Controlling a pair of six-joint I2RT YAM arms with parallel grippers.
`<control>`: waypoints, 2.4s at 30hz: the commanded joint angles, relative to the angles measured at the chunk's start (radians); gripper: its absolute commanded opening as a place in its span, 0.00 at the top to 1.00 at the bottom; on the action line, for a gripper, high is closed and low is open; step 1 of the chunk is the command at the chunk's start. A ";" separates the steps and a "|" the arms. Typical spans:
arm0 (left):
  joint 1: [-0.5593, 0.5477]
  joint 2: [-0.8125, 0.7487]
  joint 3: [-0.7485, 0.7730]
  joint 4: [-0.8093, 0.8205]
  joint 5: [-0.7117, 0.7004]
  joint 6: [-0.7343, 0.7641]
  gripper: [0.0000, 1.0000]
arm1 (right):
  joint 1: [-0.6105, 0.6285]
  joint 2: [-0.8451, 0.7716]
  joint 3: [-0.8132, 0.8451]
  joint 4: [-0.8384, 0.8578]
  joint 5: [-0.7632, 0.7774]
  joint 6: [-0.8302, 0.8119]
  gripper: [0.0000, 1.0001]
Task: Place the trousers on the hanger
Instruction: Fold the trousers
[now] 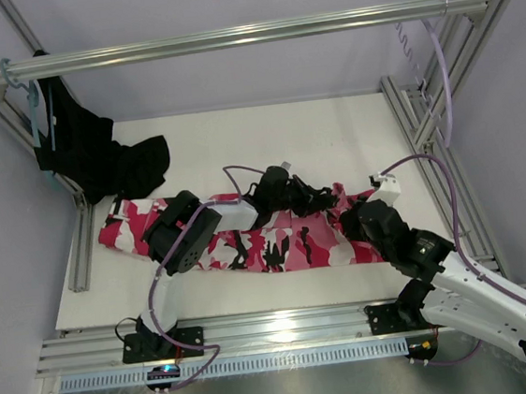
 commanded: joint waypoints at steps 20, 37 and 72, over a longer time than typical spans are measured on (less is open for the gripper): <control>0.010 -0.256 0.128 -0.689 -0.178 0.615 0.41 | 0.005 -0.067 0.023 -0.150 0.029 -0.037 0.32; -0.127 -0.133 0.264 -0.755 -0.148 0.727 0.44 | 0.005 -0.343 -0.089 -0.199 0.053 -0.017 0.36; -0.171 -0.188 0.145 -0.698 -0.114 0.753 0.86 | 0.006 -0.346 -0.103 -0.180 0.046 -0.021 0.37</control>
